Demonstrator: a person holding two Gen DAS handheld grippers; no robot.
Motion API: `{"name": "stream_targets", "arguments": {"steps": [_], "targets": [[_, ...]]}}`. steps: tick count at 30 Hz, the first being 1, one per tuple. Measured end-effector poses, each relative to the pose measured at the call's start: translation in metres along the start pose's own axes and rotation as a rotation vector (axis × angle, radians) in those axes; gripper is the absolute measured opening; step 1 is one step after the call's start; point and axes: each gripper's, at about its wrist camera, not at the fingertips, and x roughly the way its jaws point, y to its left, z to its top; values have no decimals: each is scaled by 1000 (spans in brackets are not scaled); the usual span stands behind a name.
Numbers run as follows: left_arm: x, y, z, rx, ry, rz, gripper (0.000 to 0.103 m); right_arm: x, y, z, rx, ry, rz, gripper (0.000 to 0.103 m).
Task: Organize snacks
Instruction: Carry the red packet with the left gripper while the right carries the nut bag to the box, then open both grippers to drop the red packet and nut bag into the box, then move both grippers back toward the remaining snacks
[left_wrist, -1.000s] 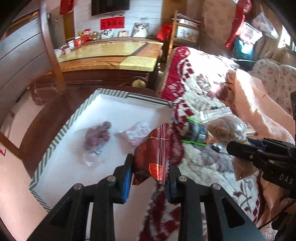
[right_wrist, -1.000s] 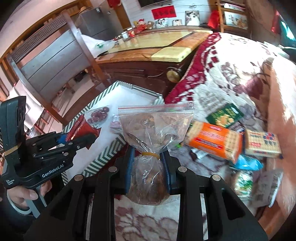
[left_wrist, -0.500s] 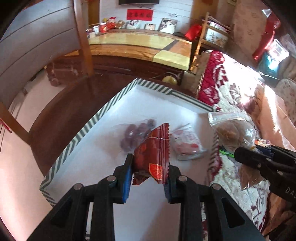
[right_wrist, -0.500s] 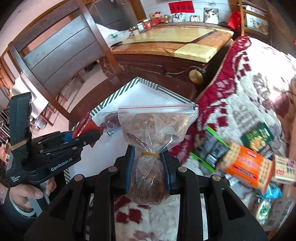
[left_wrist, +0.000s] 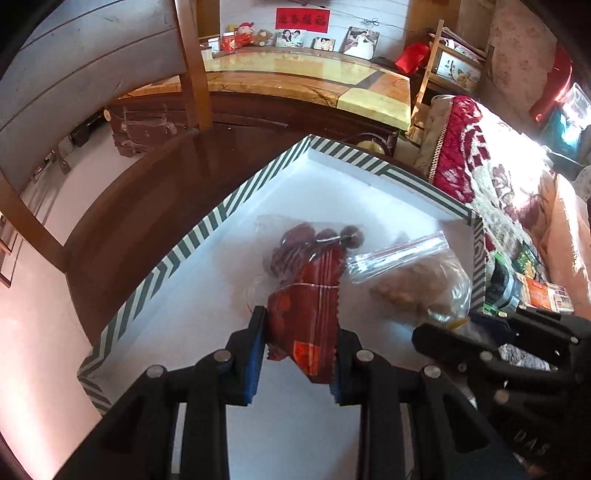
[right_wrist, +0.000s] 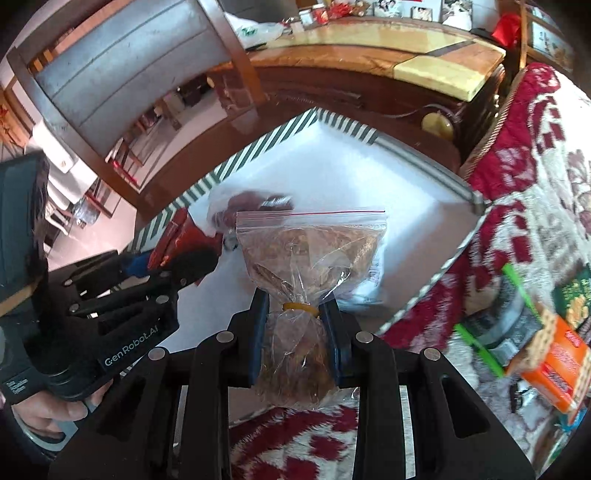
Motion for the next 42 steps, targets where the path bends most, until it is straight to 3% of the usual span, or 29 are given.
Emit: {"name": "stream_targets", "arguments": {"steps": [5,8,10,13,19,24,42], "targets": [[3,-1,-1,-7,3,24,32,5,6,-3,-6,3,1,30],[2,0,-1,-7,-1,40,47,3,6,-3,6,7,1,40],[-2,2,-1,-19,-18,34,66,-1,7,-3,8,-11,-4,46],[-12,3,0,-24,-59,51,76,-14,3,-4,38,-47,30,52],[-33,-12,-1,32,-118,73,82,-32,-6,-10,75,-82,29,55],[-47,-32,0,70,-150,58,84,-53,-12,-21,73,-115,-20,55],[-68,-115,-16,217,-179,-13,86,-114,-70,-76,179,-175,-133,55]]}}
